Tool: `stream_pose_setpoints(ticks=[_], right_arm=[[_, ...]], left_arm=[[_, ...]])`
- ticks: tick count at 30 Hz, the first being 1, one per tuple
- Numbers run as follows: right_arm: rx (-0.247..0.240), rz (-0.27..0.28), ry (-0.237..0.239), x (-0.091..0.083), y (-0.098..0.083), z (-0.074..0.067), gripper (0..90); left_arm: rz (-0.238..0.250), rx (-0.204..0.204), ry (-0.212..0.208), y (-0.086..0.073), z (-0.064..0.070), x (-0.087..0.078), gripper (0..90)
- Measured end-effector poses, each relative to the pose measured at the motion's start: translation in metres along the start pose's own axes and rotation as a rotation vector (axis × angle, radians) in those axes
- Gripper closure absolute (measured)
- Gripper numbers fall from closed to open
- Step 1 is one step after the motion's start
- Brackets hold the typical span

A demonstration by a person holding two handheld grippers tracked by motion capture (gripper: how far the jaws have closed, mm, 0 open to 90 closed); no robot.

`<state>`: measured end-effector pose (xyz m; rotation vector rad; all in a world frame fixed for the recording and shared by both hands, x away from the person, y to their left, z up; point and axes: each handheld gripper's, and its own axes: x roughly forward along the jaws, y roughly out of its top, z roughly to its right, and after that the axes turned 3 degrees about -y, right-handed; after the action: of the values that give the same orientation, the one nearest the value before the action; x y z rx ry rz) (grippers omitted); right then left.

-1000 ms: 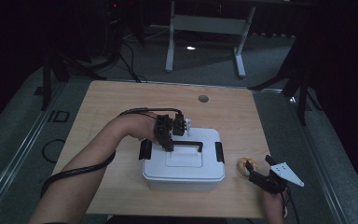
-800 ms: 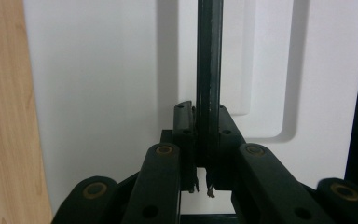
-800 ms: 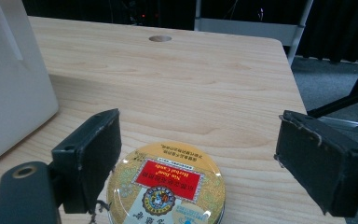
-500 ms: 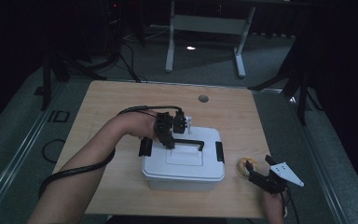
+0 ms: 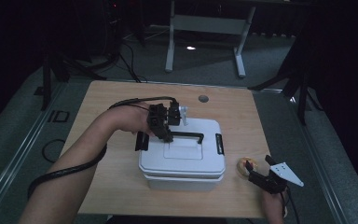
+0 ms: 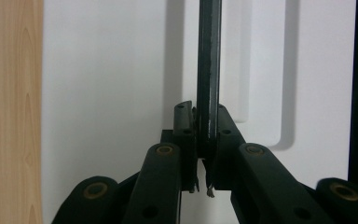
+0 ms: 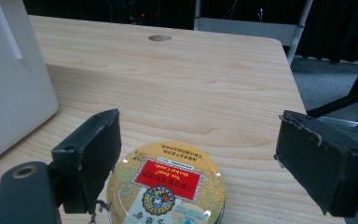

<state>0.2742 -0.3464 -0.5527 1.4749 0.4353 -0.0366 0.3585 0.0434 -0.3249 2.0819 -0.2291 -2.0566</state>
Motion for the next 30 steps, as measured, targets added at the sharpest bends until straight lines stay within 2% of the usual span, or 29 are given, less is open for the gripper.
stream_pose_setpoints(ticks=[6,16,20,22,26,30], right_arm=[[-0.003,-0.001,-0.001,0.000,0.000,0.000,13.6],[-0.008,-0.006,-0.008,0.000,0.000,-0.001,13.7],[-0.010,-0.007,-0.011,0.001,0.000,-0.001,13.7],[-0.014,-0.007,-0.012,0.001,0.000,-0.001,13.7],[-0.013,-0.007,-0.014,0.001,0.000,-0.001,13.7],[-0.013,-0.008,-0.013,0.001,0.000,-0.001,13.7]], left_arm=[[0.012,-0.039,0.006,-0.022,0.002,-0.012,83.3],[0.025,-0.112,0.045,-0.067,0.008,-0.031,83.2],[0.033,-0.138,0.044,-0.086,0.012,-0.037,83.2],[0.045,-0.166,0.052,-0.097,0.014,-0.040,83.2],[0.058,-0.188,0.069,-0.117,0.018,-0.046,83.2],[0.071,-0.239,0.072,-0.143,0.022,-0.048,83.2]])
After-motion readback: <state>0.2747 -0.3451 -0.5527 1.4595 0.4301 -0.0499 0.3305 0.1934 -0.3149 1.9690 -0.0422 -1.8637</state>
